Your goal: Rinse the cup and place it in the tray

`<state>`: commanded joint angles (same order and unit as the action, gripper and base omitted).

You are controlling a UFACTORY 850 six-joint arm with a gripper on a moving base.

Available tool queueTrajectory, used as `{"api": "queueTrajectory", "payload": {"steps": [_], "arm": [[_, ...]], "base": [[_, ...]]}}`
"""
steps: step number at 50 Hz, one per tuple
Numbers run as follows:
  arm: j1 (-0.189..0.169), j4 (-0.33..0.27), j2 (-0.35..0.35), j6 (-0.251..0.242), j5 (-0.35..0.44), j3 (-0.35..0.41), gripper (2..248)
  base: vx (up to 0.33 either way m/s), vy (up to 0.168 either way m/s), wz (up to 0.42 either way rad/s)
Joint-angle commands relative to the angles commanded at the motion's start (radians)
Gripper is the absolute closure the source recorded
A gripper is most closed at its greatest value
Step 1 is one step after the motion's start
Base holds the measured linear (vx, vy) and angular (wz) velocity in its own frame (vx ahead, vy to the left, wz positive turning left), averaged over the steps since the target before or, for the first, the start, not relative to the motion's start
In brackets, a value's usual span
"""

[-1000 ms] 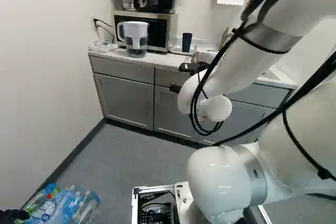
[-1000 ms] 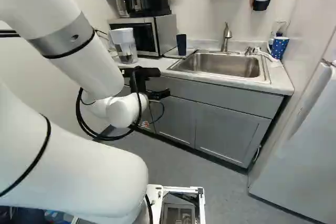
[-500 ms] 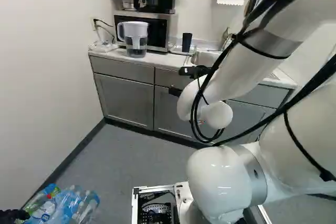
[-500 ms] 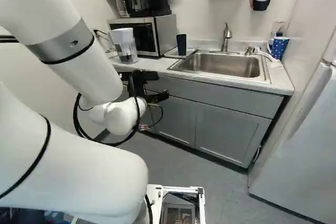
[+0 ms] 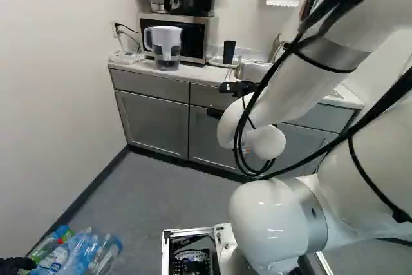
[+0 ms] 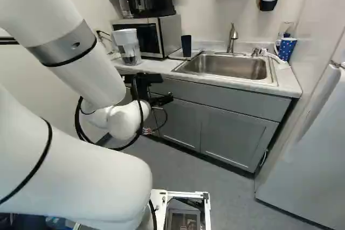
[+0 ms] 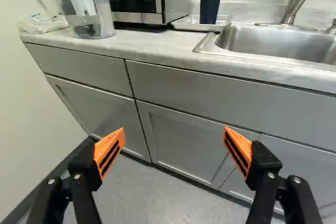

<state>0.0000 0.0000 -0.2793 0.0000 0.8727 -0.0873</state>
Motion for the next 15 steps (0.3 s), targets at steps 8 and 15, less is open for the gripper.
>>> {"api": "queueTrajectory", "payload": {"steps": [8, 15], "arm": [[0.0, 0.0, 0.0, 0.0, 0.0, 0.0, 3], [0.0, 0.0, 0.0, 0.0, 0.0, 0.0, 3]], "base": [[0.0, 0.0, 0.0], [0.0, 0.0, 0.0]]}}
